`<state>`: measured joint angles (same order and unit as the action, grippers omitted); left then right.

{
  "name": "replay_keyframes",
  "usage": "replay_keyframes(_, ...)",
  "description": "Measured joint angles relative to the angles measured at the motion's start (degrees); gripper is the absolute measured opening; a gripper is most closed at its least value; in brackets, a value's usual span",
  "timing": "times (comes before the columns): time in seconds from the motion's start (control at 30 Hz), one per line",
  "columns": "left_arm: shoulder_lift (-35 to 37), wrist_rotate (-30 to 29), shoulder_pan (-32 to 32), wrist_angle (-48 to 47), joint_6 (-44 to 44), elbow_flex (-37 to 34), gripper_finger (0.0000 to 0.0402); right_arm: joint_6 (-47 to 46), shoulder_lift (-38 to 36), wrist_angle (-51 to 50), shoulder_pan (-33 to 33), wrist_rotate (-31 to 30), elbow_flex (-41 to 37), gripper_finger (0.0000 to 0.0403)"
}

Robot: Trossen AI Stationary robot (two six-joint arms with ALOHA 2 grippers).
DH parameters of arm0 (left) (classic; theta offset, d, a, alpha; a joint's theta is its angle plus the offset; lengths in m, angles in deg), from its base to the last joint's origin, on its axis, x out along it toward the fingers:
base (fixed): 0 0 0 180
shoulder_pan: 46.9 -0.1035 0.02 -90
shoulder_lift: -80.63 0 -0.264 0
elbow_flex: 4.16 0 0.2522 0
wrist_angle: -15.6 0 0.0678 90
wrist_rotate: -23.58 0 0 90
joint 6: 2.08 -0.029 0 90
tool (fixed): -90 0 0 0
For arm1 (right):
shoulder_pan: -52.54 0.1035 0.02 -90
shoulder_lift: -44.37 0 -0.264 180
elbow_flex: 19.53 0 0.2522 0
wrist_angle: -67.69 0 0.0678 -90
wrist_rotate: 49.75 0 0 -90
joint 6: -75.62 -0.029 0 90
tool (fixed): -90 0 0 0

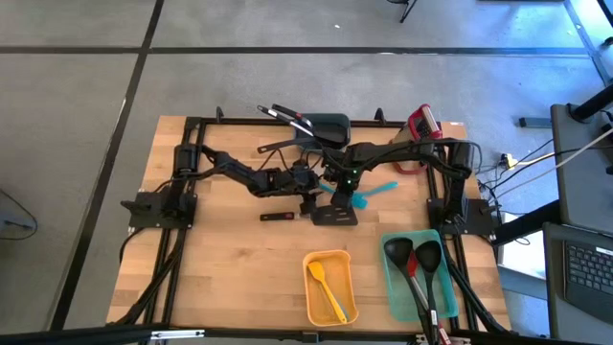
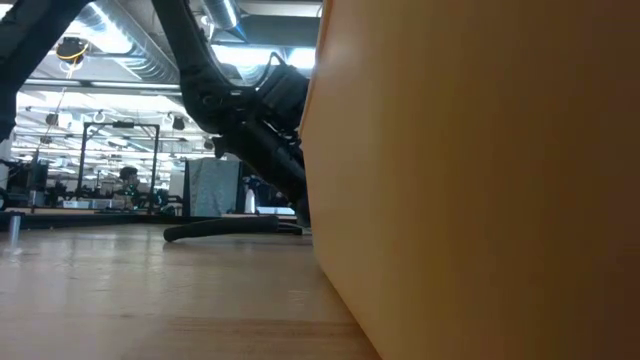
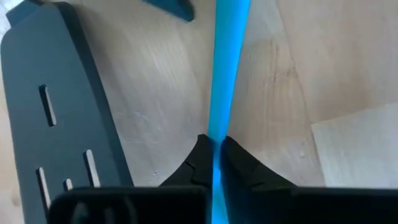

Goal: Pick & Place Kitchen Items
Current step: Put the small blue spatula into the yellow bin

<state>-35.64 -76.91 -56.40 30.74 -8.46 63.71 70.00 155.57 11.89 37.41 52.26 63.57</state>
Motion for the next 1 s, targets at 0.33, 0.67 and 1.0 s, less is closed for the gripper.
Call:
replay_keyframes(0.33,0.0,8.1,-2.3,0.0,1.6,0.2,0.0223,-1.0,-0.1,-0.5,2.2,-2.7,0.3,0.0005)
replay_keyframes(0.67,-0.3,15.0,-4.5,-1.1,5.0,0.3,0.0221,-1.2,-0.1,-0.3,3.5,-5.4,0.3,0.0005)
replay_keyframes(1.0,-4.8,19.7,-5.0,-10.2,6.4,6.2,0.0195,-1.6,-0.2,-0.1,4.3,-6.9,0.1,0.0005)
